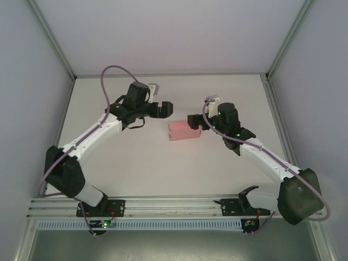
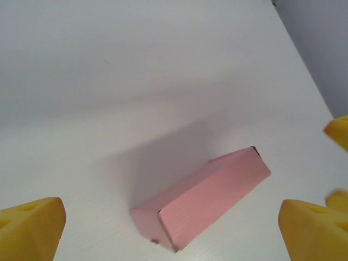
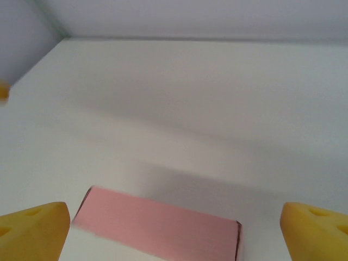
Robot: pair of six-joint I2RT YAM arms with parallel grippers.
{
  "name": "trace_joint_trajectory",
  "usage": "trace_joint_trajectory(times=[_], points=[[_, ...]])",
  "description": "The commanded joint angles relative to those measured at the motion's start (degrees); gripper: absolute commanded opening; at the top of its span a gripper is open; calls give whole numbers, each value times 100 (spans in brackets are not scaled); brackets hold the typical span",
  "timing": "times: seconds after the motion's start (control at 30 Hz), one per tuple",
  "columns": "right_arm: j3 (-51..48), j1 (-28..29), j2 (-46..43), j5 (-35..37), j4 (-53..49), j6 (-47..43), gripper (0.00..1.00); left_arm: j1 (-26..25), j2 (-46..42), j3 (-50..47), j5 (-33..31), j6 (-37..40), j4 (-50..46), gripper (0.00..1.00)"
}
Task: Assemble paper box
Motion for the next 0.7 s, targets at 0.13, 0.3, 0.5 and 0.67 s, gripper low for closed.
trace_joint_trajectory(times=[0.13,0.3,0.5,0.67], points=[[1712,43,878,-2986,-3441,-6249,98,422,-946,-878,-1844,-23,-804,100],[3323,56,2197,-2517,-5141,-7537,98,835,-1475,-1700,-2545,-428,-1122,100],[4703,158,3604,-1807,-6426,-7773,98,1160,-2058,-2385,-2552,-682,-1175,100],[4631,252,4041,-638,-5654,-7238,98,1239,-2388,-2628,-2461,-714,-1027,100]])
